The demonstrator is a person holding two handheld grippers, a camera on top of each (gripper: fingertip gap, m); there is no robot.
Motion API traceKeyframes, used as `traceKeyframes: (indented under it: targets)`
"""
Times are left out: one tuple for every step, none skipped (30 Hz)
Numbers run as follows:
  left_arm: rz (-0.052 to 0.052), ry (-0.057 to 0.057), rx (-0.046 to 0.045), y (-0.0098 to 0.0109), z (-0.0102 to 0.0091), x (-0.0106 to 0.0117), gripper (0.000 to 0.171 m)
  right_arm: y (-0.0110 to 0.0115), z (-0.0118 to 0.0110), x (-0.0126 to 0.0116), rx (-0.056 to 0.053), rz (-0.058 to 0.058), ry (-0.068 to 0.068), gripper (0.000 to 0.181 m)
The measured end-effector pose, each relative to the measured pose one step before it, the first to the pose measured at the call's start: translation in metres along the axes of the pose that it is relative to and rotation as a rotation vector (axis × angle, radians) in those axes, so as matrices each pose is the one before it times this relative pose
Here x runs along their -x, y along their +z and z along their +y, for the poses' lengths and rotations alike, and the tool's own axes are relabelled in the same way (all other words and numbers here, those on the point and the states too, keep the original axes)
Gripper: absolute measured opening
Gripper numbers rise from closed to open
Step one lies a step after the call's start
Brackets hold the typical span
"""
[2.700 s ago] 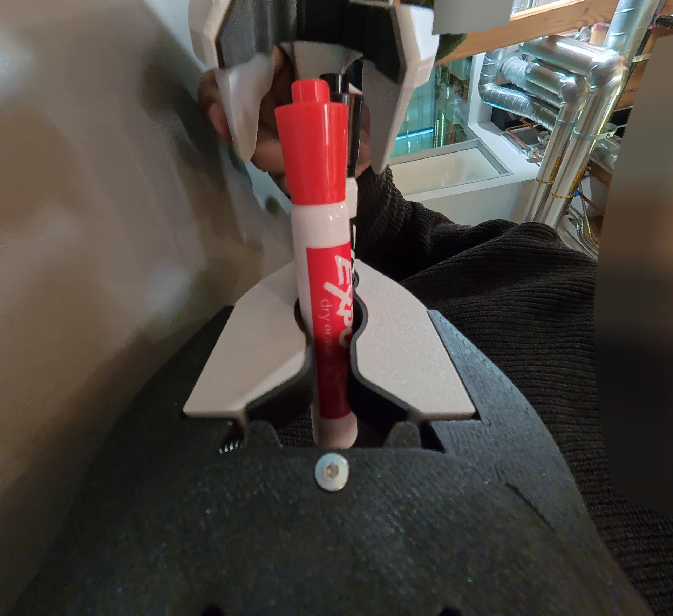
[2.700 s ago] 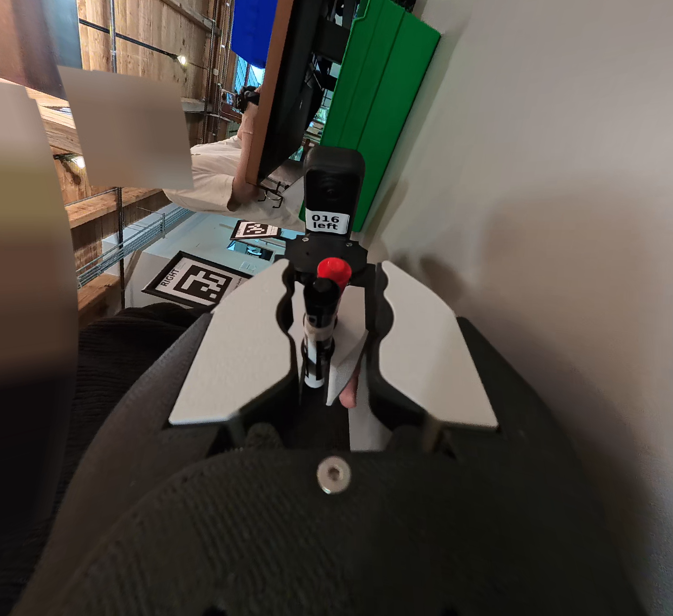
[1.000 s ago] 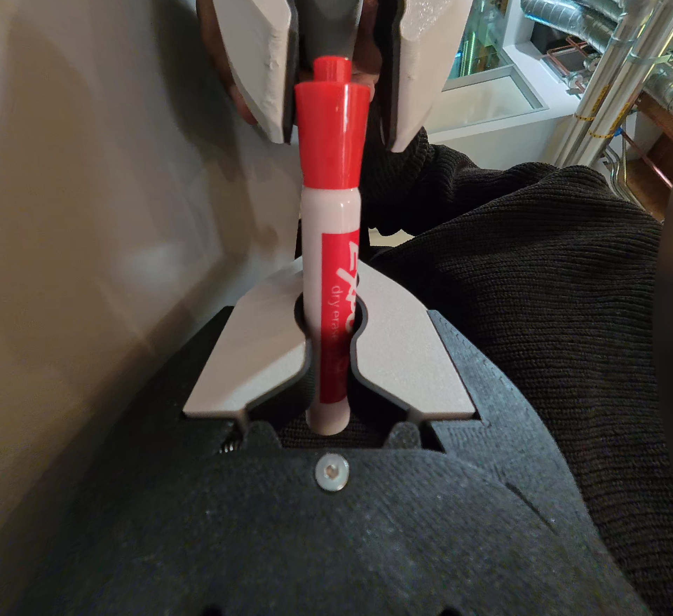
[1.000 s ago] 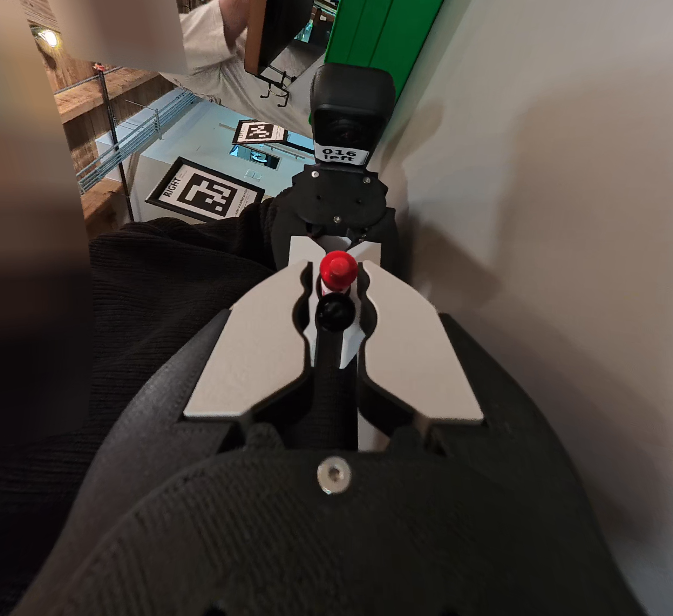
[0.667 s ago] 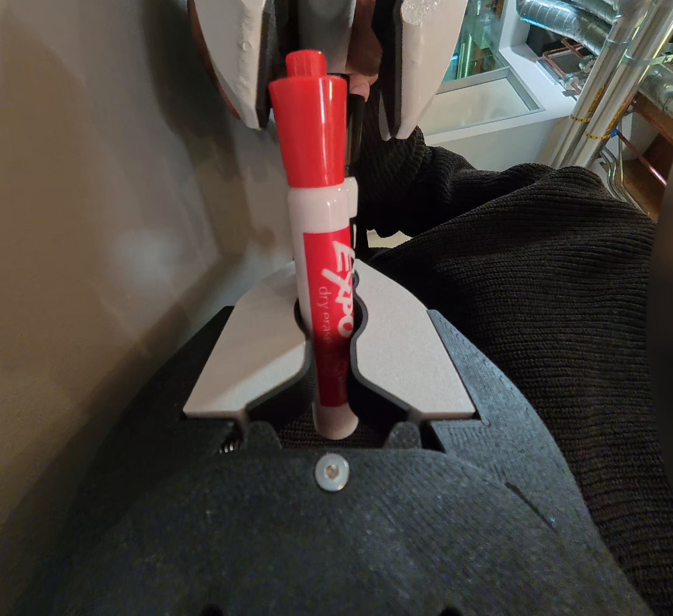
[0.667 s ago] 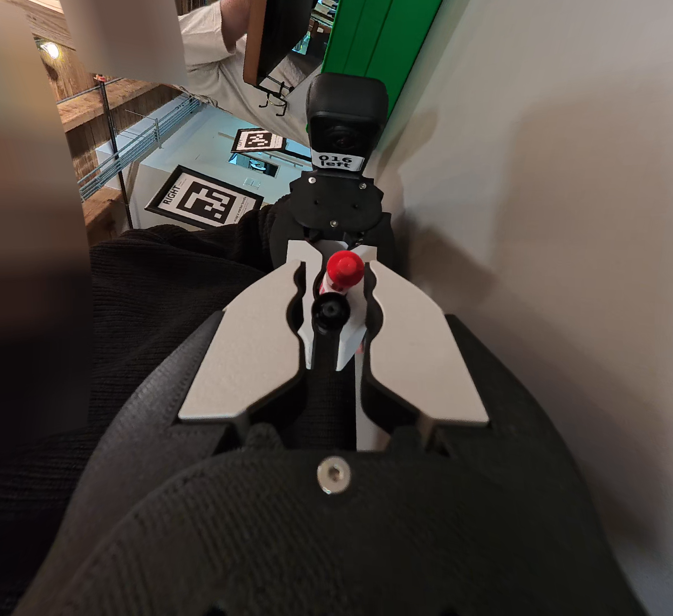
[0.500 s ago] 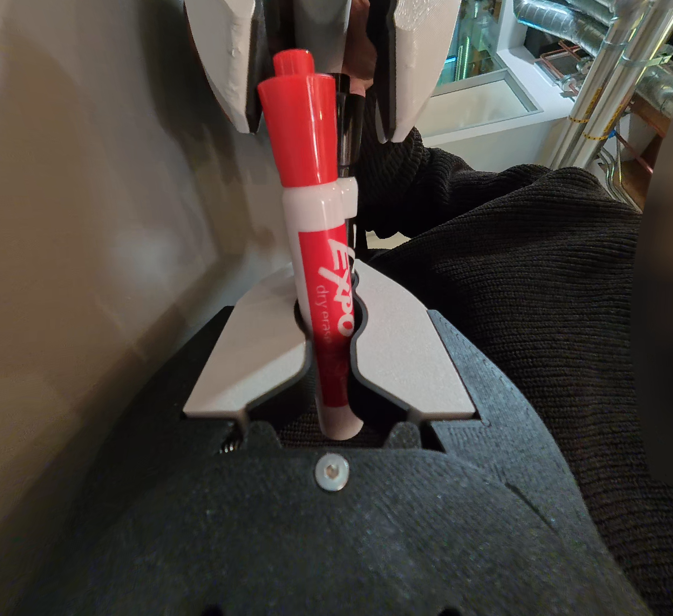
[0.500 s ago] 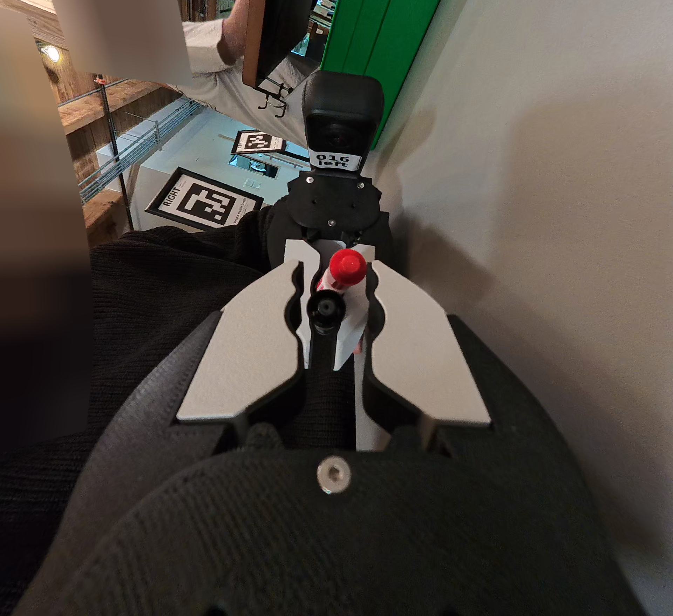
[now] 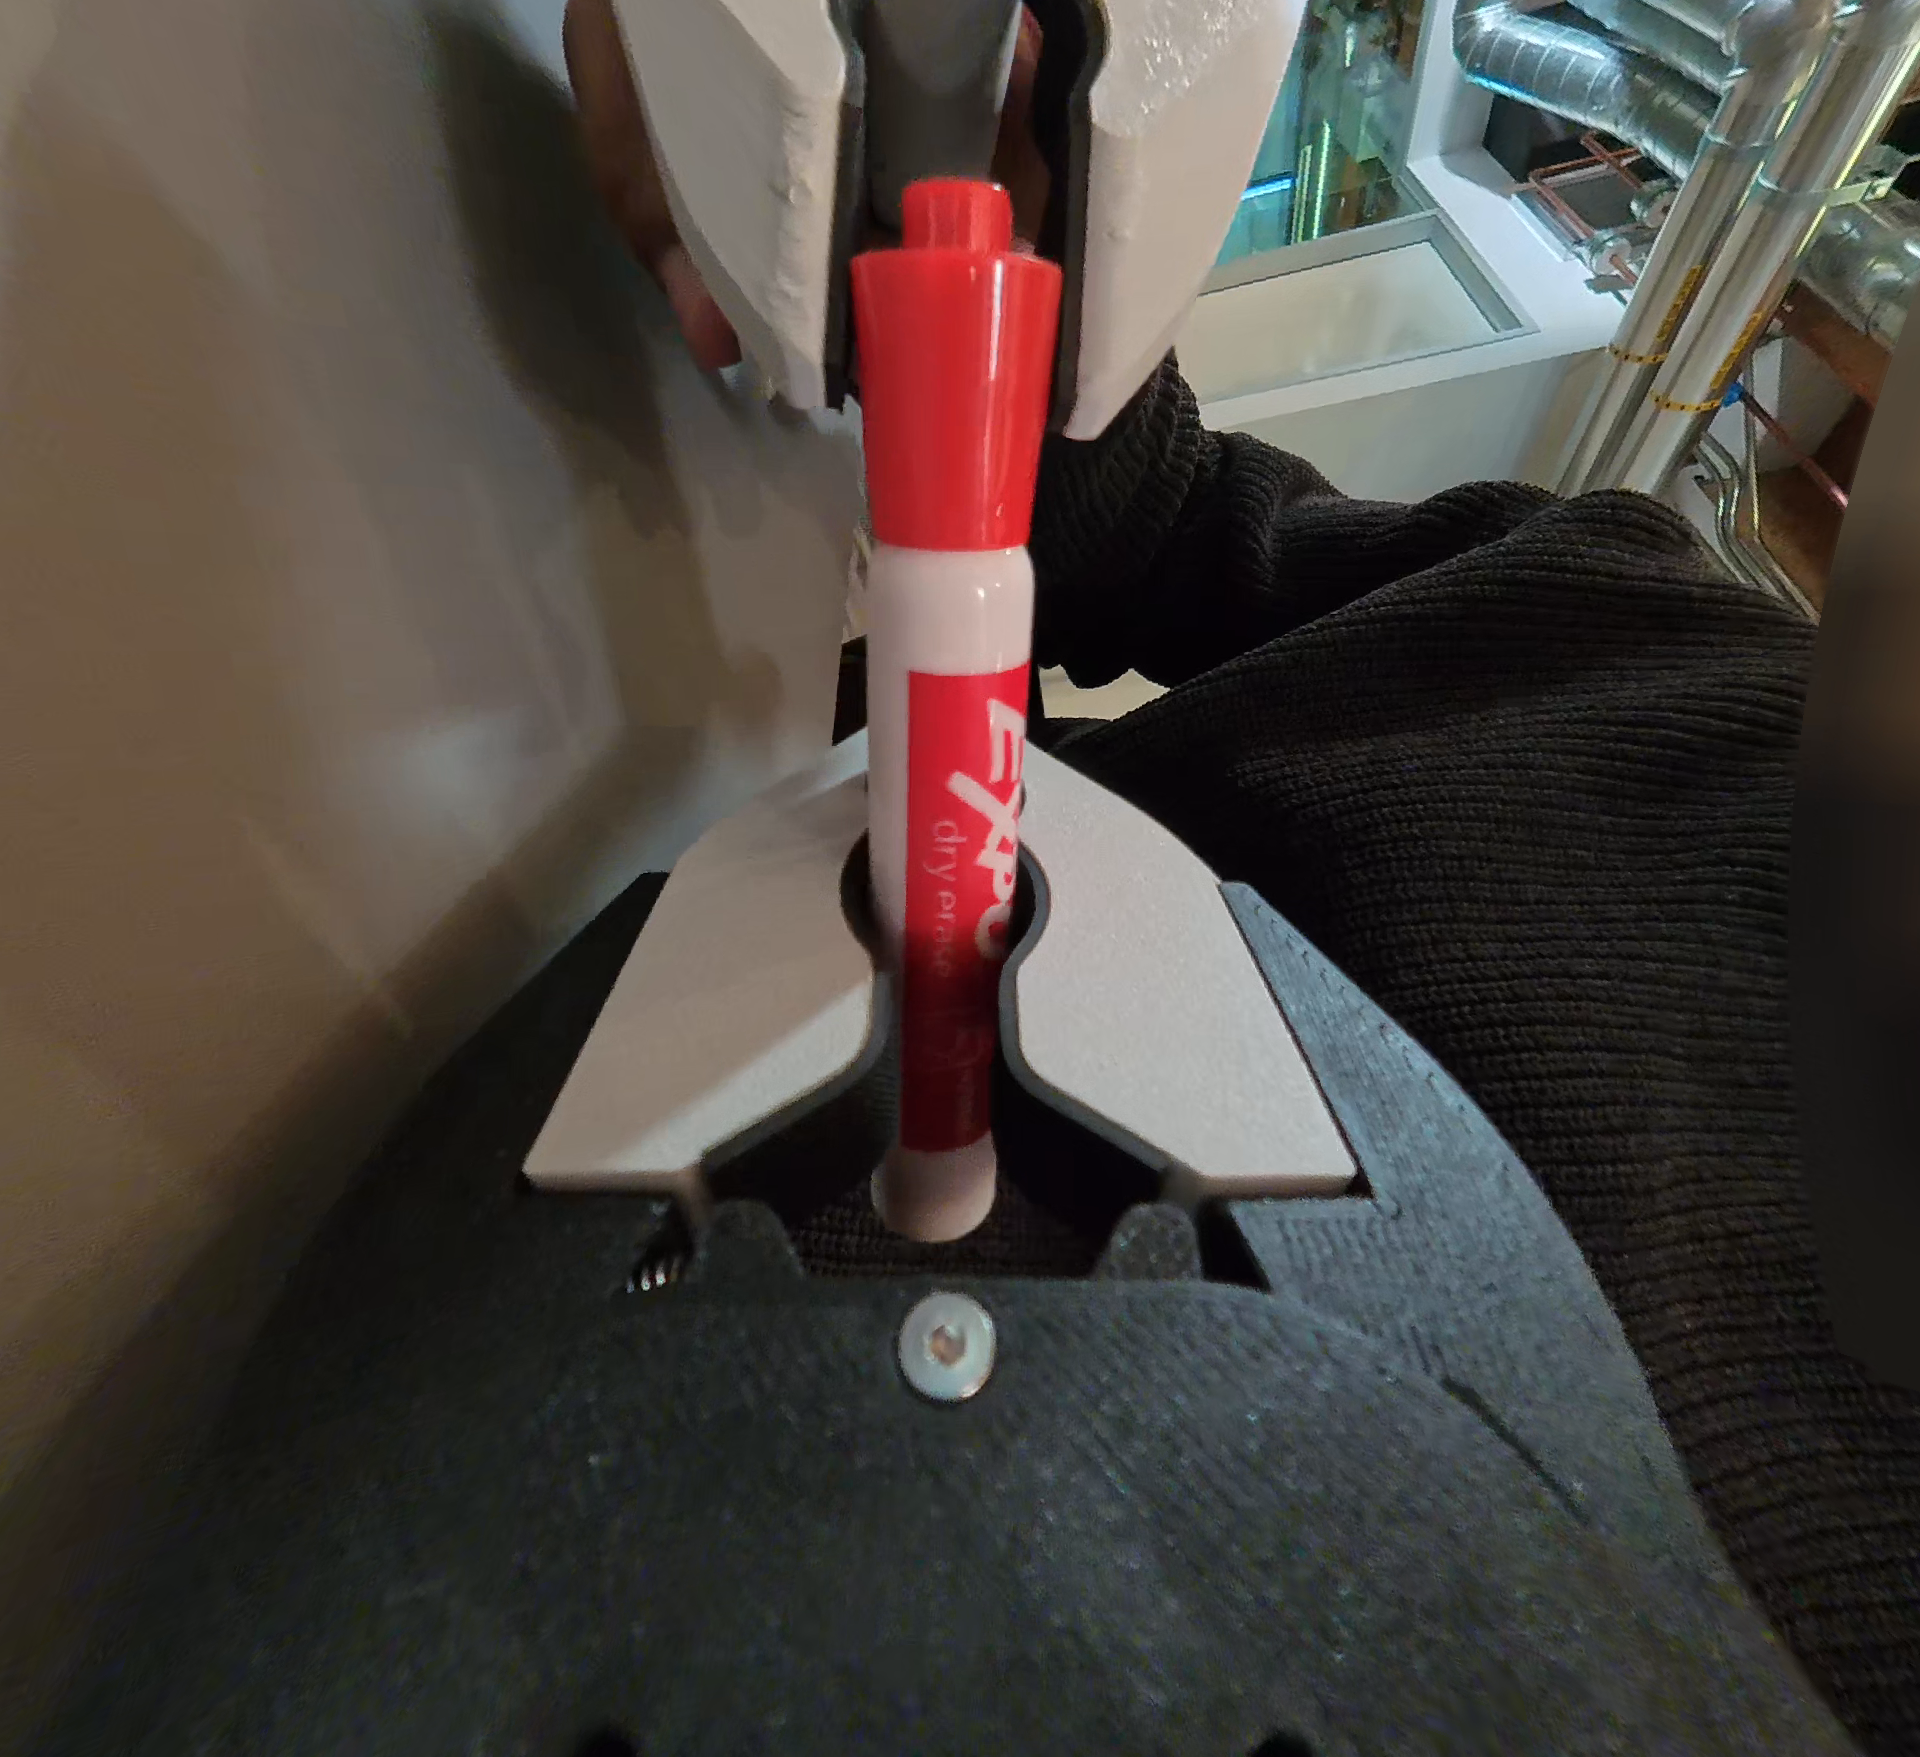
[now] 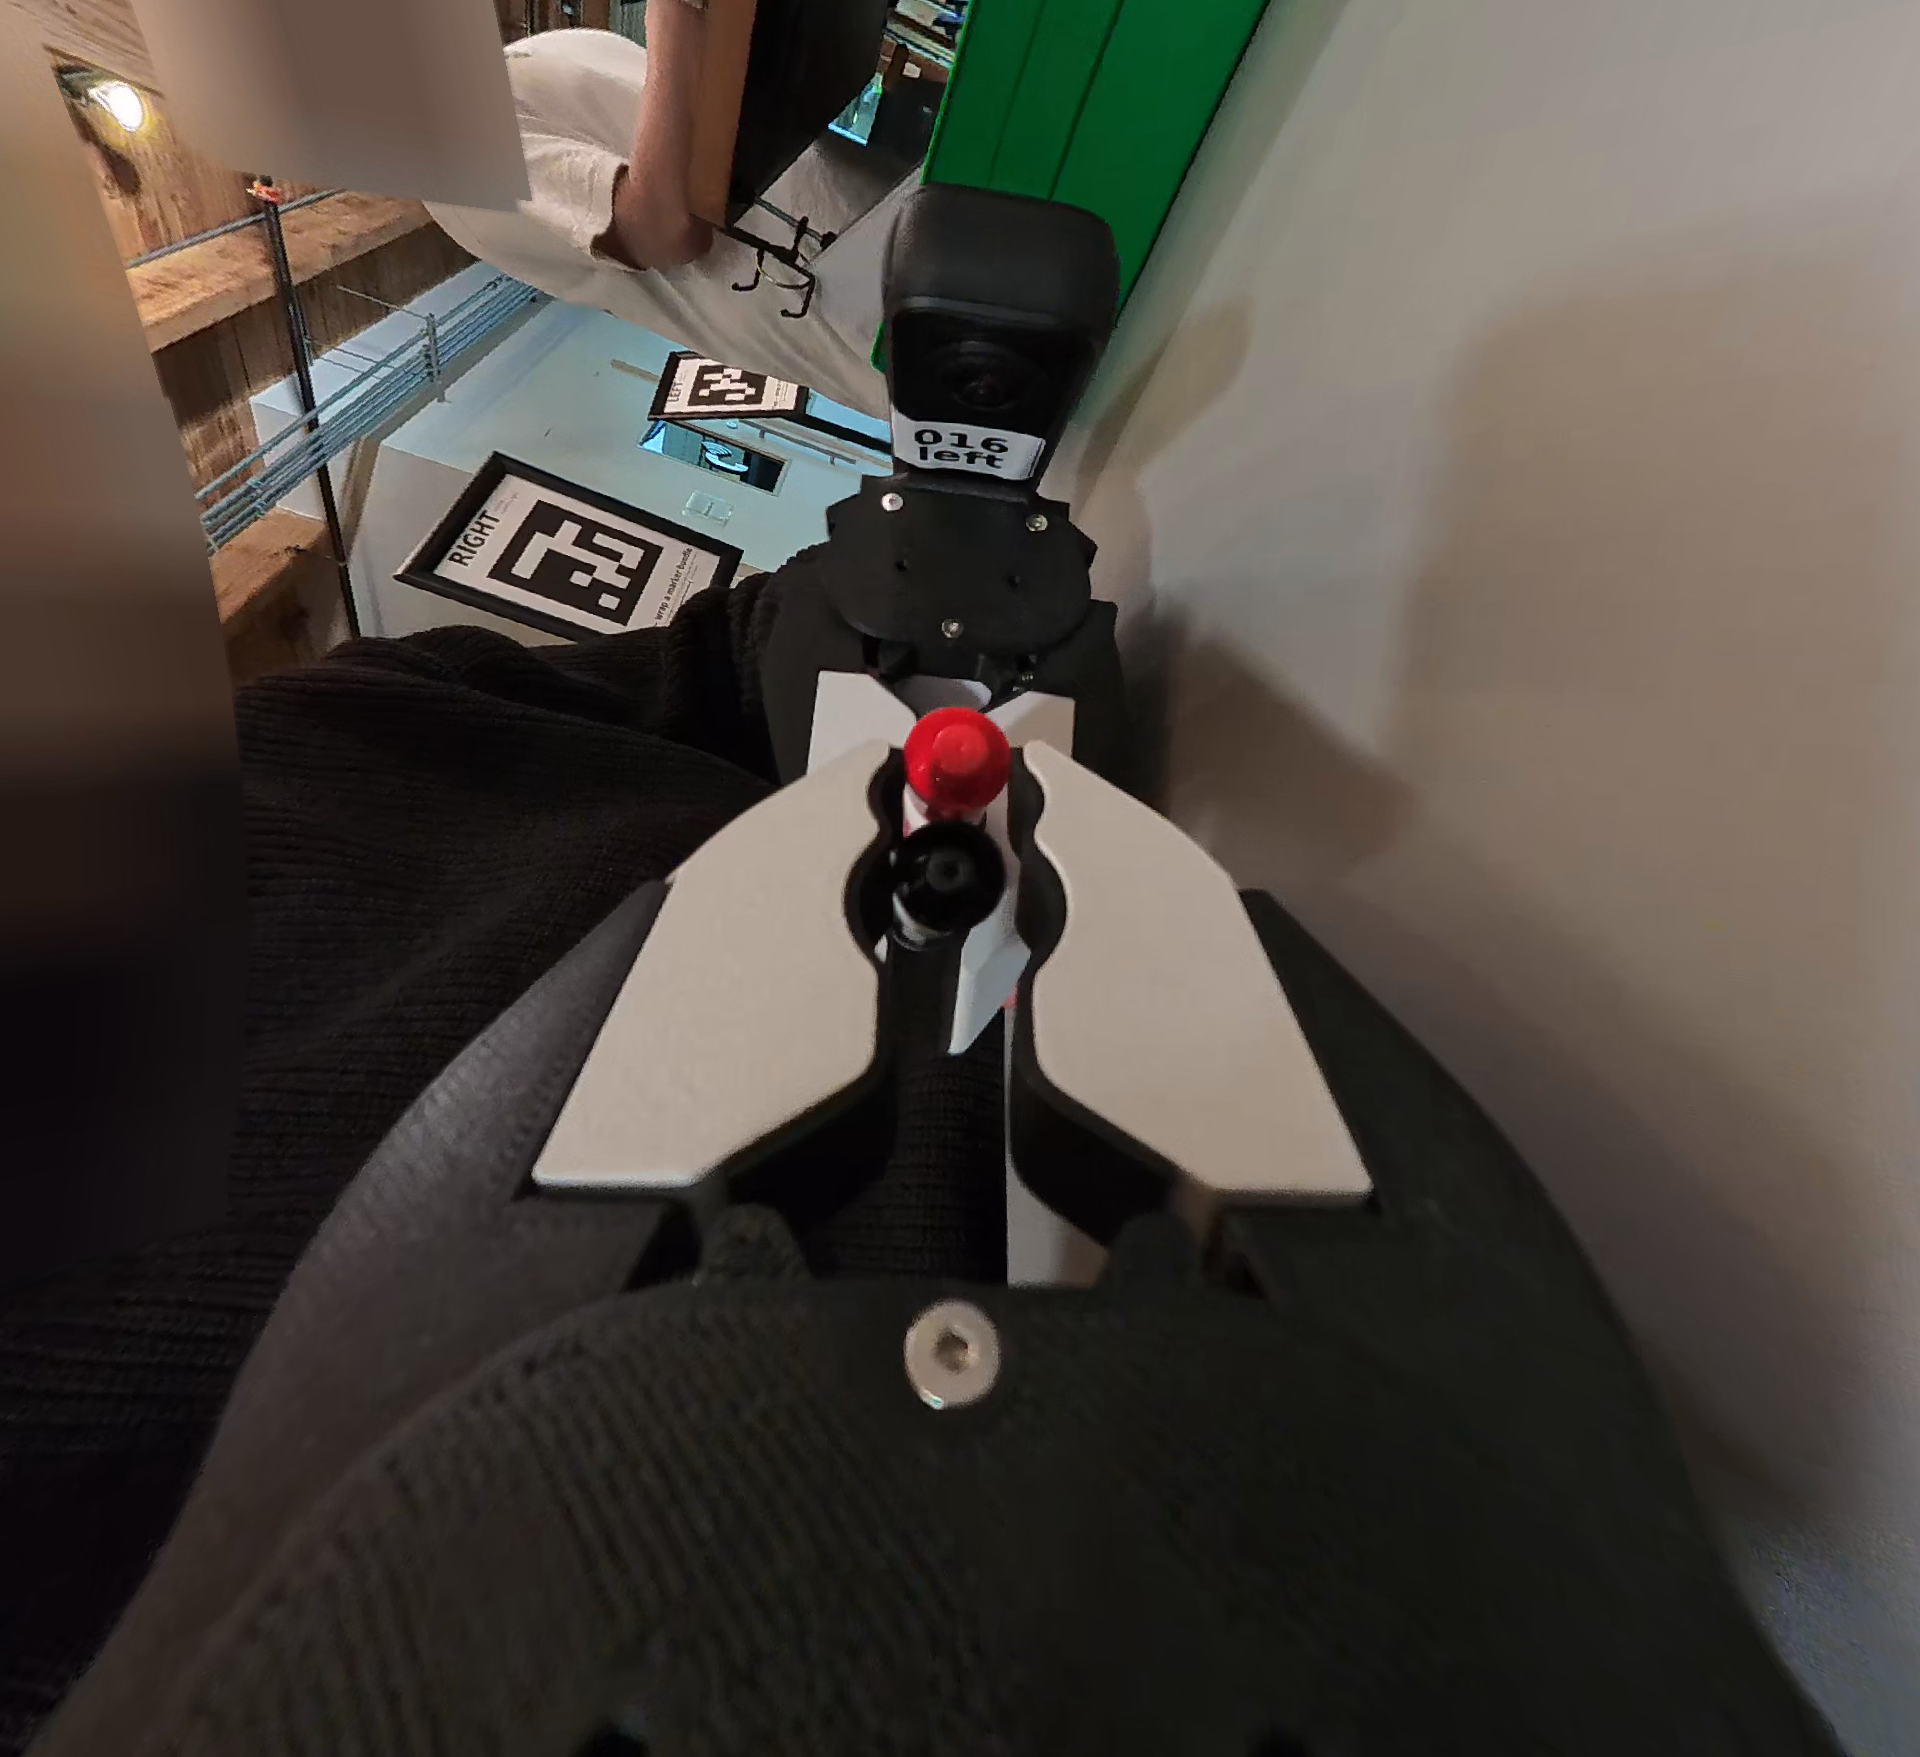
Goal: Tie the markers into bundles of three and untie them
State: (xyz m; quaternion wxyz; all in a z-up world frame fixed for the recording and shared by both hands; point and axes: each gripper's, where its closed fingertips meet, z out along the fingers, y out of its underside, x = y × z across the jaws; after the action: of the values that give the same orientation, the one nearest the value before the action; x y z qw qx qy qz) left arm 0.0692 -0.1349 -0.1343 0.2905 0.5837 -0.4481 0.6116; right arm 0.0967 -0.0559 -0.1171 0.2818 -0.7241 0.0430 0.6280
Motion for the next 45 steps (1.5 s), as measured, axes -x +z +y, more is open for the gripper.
traceKeyframes:
  targets:
    - [-0.0014, -0.0005, -0.00118, -0.00023, -0.00019, 0.00019, 0.014, -0.00023, 0.00012, 0.0005, 0.0024, 0.0008, -0.007, 0.019]
    - [-0.0005, 0.0, -0.00004, 0.0, -0.00001, 0.00006, 0.015, 0.00001, 0.00032, 0.00076, 0.0027, -0.0009, -0.0061, 0.019]
    - [0.0003, 0.0014, 0.00241, 0.00021, 0.00036, -0.00019, 0.015, 0.00038, 0.00039, 0.00076, 0.0034, -0.0023, -0.0042, 0.019]
    - [-0.0015, 0.0029, 0.00232, 0.00047, 0.00043, -0.00009, 0.014, 0.00045, 0.0003, 0.0002, 0.0016, -0.0002, -0.0015, 0.019]
    - [-0.0018, 0.0029, 0.00172, 0.00033, 0.00026, -0.00002, 0.014, 0.00036, 0.00004, -0.00028, -0.0012, 0.0012, -0.0001, 0.019]
    - [-0.002, 0.0013, 0.00189, 0.00025, 0.00028, 0.0001, 0.014, 0.00042, 0.00012, -0.00035, -0.0011, -0.0006, 0.0013, 0.019]
    - [-0.002, 0.0011, 0.00131, 0.00021, 0.00019, 0.00021, 0.014, 0.00007, 0.00015, 0.00015, -0.0005, -0.004, 0.0027, 0.019]
    - [-0.0029, 0.0007, -0.00101, -0.00003, -0.0002, 0.00034, 0.014, -0.00003, -0.00034, 0.00037, -0.0024, -0.0054, 0.0033, 0.019]
    - [-0.0009, -0.0004, -0.00216, -0.00025, -0.00036, 0.00015, 0.013, -0.00021, -0.00047, 0.00051, -0.0038, -0.006, 0.0023, 0.019]
    - [0.0014, -0.001, -0.0018, -0.00031, -0.00042, -0.00006, 0.013, -0.0002, -0.00037, 0.00054, -0.0027, -0.0051, 0.0016, 0.02]
    - [0.0, -0.0014, -0.00177, -0.00025, -0.00027, 0.00016, 0.013, -0.00009, -0.0002, 0.0004, -0.0011, -0.0036, 0.0009, 0.02]
    - [0.0, -0.0015, -0.00185, -0.00012, -0.00035, 0.00005, 0.013, -0.00022, -0.00022, 0.00015, -0.0013, -0.0013, -0.0001, 0.02]
    - [0.0013, -0.0019, -0.00024, -0.00005, -0.00003, -0.00009, 0.014, -0.00013, -0.00013, -0.00012, -0.0013, 0.0001, -0.0002, 0.02]
    - [0.0002, -0.001, 0.00136, 0.00001, 0.00026, 0.00007, 0.014, 0.00002, 0.00001, 0.00002, -0.0002, -0.0006, 0.0005, 0.02]
    - [-0.0022, -0.0004, 0.00293, 0.00011, 0.00044, 0.00031, 0.014, -0.00003, -0.00011, 0.00006, -0.0008, -0.0011, 0.0005, 0.02]
    - [-0.0037, 0.0001, 0.00396, 0.00013, 0.00064, 0.00062, 0.014, -0.00023, -0.00056, -0.00014, -0.0036, 0.0002, 0.0006, 0.02]
    - [-0.0034, 0.0008, 0.00331, 0.00021, 0.00064, 0.00041, 0.014, -0.00036, -0.00074, -0.00011, -0.0043, 0.0004, 0.0018, 0.02]
    - [-0.0017, 0.001, 0.00168, 0.00018, 0.00023, 0.00015, 0.014, -0.00032, -0.00053, -0.00011, -0.0036, -0.0005, 0.0026, 0.021]
    - [-0.0013, 0.0011, 0.00083, 0.0, 0.00009, -0.00006, 0.014, -0.00028, -0.00032, -0.00032, -0.0028, -0.0001, 0.0027, 0.023]
    - [-0.0019, 0.0012, 0.00093, 0.0, 0.00012, 0.00012, 0.014, -0.00008, 0.00005, -0.0001, -0.0008, -0.0004, 0.0017, 0.024]
    - [-0.0023, 0.0007, 0.00141, -0.00002, 0.0002, 0.00024, 0.014, 0.00012, 0.0003, -0.00012, 0.0015, -0.0006, 0.001, 0.024]
    - [-0.0018, 0.0002, 0.00038, -0.00003, 0.00005, 0.00025, 0.014, 0.00026, 0.00042, -0.00011, 0.002, 0.0002, 0.0009, 0.024]
    - [-0.0017, -0.0004, 0.00019, -0.00001, 0.00003, 0.0002, 0.014, 0.00046, 0.00047, -0.00015, 0.0024, 0.0004, 0.0005, 0.025]
    - [-0.0023, 0.0006, 0.00008, -0.00001, 0.00001, 0.00034, 0.014, 0.00048, 0.00059, 0.00004, 0.0032, -0.0005, 0.0001, 0.026]
    - [-0.0023, 0.0016, 0.00058, -0.00007, 0.00003, 0.00022, 0.014, 0.00044, 0.00066, -0.00008, 0.0032, 0.0008, 0.0002, 0.026]
    - [-0.0015, 0.0012, -0.00033, -0.00009, -0.00013, 0.00011, 0.014, 0.0004, 0.00034, -0.00036, 0.002, 0.0023, 0.0001, 0.027]
    - [-0.0001, 0.0003, -0.00059, -0.0001, -0.00005, -0.00006, 0.014, 0.0002, 0.00028, -0.00027, 0.0009, 0.0018, 0.0001, 0.029]
    - [0.0003, 0.0012, -0.00081, -0.00011, -0.00012, -0.00024, 0.014, -0.00001, -0.00011, -0.00035, -0.0004, 0.0011, 0.0004, 0.03]
    - [0.0, 0.0011, -0.00135, -0.00015, -0.00021, -0.00009, 0.014, -0.00003, -0.00006, -0.00018, -0.0013, 0.0005, 0.0008, 0.031]
    - [0.0005, 0.0008, -0.00097, -0.00012, -0.00023, -0.00006, 0.014, -0.00012, -0.00028, -0.00021, -0.002, -0.0001, 0.0015, 0.031]
    - [-0.0002, 0.0016, -0.00104, -0.00017, -0.00017, -0.00002, 0.014, 0.00003, -0.00034, -0.0002, -0.0028, 0.0001, 0.0018, 0.032]
    - [-0.0016, 0.0021, -0.0019, -0.00021, -0.00035, 0.00012, 0.014, -0.00004, -0.00026, -0.00009, -0.0025, -0.0003, 0.0009, 0.033]
    - [-0.001, 0.0016, -0.00176, -0.00008, -0.00036, 0.00009, 0.014, 0.00028, -0.00011, 0.0002, -0.0009, -0.0016, -0.0002, 0.033]
    - [0.0003, 0.0006, -0.00112, -0.00024, -0.00021, -0.00004, 0.014, 0.00036, 0.00011, 0.00046, -0.0002, -0.0029, -0.0012, 0.033]
    - [0.0004, 0.0005, -0.00108, -0.00001, -0.00018, 0.00001, 0.014, 0.00052, 0.00003, 0.00047, -0.0005, -0.0032, -0.0014, 0.033]
    - [0.0001, 0.0005, 0.00047, -0.00003, 0.00006, 0.00002, 0.014, 0.00078, 0.00025, 0.00038, -0.0004, -0.0032, -0.0007, 0.032]
    - [-0.0004, 0.0001, 0.00005, 0.00009, 0.00005, 0.00003, 0.014, 0.00096, 0.00037, 0.00025, 0.0009, -0.0029, -0.0003, 0.031]
    - [-0.0001, -0.0003, 0.00005, 0.0001, 0.00007, 0.00007, 0.014, 0.00086, 0.00056, 0.00017, 0.0024, -0.0022, -0.0001, 0.03]
    - [0.0005, 0.0001, 0.00055, 0.00006, 0.00014, 0.00002, 0.014, 0.0007, 0.00036, 0.00001, 0.0014, 0.0001, -0.0008, 0.03]
    - [0.0004, 0.0002, -0.00051, 0.00004, -0.00007, -0.00003, 0.014, 0.00042, 0.00005, -0.00045, -0.0009, 0.0027, -0.0022, 0.026]
    - [0.0005, 0.0, -0.00046, -0.00007, -0.00012, -0.00014, 0.014, 0.00012, -0.00001, -0.00037, -0.001, 0.0027, -0.001, 0.02]
    - [0.0011, 0.0003, -0.00028, 0.00002, -0.00004, -0.00013, 0.014, -0.00004, 0.00007, 0.00006, 0.0012, -0.0001, 0.0011, 0.02]
    - [0.0009, 0.0002, -0.00121, -0.00015, -0.00018, -0.00018, 0.014, -0.0002, 0.00024, 0.00013, 0.0027, 0.0007, -0.0008, 0.02]
    - [0.0019, -0.0003, -0.00255, -0.00022, -0.00041, -0.0002, 0.014, -0.00032, 0.00002, 0.00019, 0.0023, 0.0027, -0.0044, 0.02]
    - [0.003, -0.0008, -0.0025, -0.00031, -0.00045, -0.00035, 0.014, -0.00035, 0.00003, 0.00031, 0.0014, 0.0026, -0.0051, 0.02]
